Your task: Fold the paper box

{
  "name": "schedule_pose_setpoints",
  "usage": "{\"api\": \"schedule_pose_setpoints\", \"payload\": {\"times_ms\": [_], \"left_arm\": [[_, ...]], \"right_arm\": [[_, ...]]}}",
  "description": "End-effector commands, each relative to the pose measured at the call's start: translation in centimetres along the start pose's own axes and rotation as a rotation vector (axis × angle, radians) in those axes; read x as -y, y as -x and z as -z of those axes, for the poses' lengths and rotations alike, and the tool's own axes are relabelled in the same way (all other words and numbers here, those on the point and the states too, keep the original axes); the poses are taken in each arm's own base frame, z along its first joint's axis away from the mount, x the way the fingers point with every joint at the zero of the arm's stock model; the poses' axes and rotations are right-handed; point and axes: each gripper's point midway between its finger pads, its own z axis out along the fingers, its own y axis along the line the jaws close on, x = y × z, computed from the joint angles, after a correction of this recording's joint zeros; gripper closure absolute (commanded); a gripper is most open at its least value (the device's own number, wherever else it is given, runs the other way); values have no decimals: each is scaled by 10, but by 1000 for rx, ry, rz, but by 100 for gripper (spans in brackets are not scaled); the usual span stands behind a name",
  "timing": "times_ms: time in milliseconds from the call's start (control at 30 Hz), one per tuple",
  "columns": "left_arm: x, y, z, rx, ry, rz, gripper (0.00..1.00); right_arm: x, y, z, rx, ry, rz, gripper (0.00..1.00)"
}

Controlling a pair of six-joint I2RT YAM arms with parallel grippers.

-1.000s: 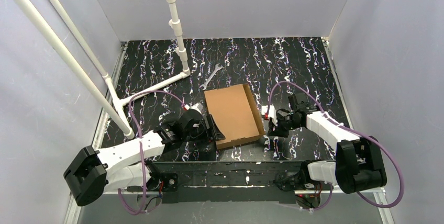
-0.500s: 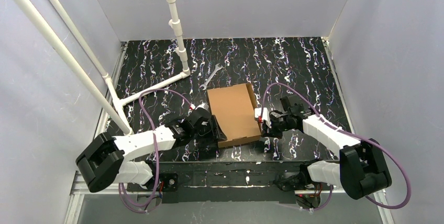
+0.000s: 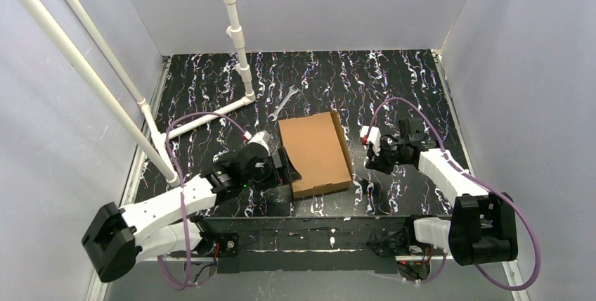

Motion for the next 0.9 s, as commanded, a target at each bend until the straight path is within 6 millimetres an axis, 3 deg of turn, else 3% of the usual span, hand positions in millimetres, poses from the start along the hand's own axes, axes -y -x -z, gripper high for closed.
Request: {"api": "schedule_pose_setpoints", "payload": {"times_ms": [0, 100, 200, 400, 633, 867], "left_arm": [[-18, 30, 17, 82, -3, -48, 2], [-17, 57, 20, 106, -45, -24, 2], [-15, 82, 16, 113, -47, -23, 2], [-14, 115, -7, 93, -22, -15, 2], [-24, 140, -37, 75, 23, 3, 2], [-26, 161, -69, 63, 30, 19, 5]], "right_arm": [[33, 29, 10, 61, -109, -59, 90], [78, 38, 15, 44, -270, -222, 90], [110, 56, 12, 62, -309, -349, 90], [168, 80, -24, 98, -339, -644, 87], [197, 99, -64, 90, -346, -657, 86], [197, 88, -101, -25, -424, -632, 87]]}}
